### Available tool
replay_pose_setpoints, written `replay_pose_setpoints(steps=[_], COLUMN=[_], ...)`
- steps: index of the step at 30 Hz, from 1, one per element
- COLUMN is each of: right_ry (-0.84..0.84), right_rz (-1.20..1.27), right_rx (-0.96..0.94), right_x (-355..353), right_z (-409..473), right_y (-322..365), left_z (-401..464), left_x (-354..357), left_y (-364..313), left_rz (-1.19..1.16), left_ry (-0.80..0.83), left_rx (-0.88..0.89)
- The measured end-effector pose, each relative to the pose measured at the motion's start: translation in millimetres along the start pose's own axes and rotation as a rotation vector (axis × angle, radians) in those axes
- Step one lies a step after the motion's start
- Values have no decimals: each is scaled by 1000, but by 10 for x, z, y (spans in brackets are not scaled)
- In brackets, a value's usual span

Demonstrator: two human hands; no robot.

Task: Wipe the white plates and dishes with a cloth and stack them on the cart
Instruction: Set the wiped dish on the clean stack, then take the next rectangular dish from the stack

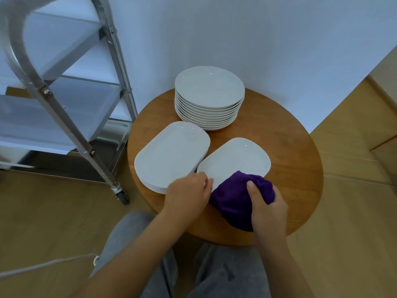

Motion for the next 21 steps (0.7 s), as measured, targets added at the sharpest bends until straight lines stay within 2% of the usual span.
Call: replay_pose_setpoints(steps=[3,5,9,15,21], right_ry=[-32,-54,-73,-85,-125], right_rz=[29,48,72,74,119], right_rx=[12,12,6,3,12], right_x=[-124,-202,-287,-359,-511], right_z=[19,21,20,23,6], right_y=[-28,-39,-57,-99,-134], left_z=[63,151,248,270,236], left_x=[316,352,414,342,247], left_y=[47,122,244,300,307], left_rz=[130,153,209,139,-15], left_ry=[165,203,282,295,202], left_rx=[-155,-258,-351,-400,-445])
Point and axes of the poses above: each hand's wrist, its own z-axis towards the middle knuckle, its own x-axis out of the palm, y = z × x, the point moved 10 cm from there along z, towards the middle knuckle, and after that the axes turned 4 degrees about x, right-handed, at the moved point
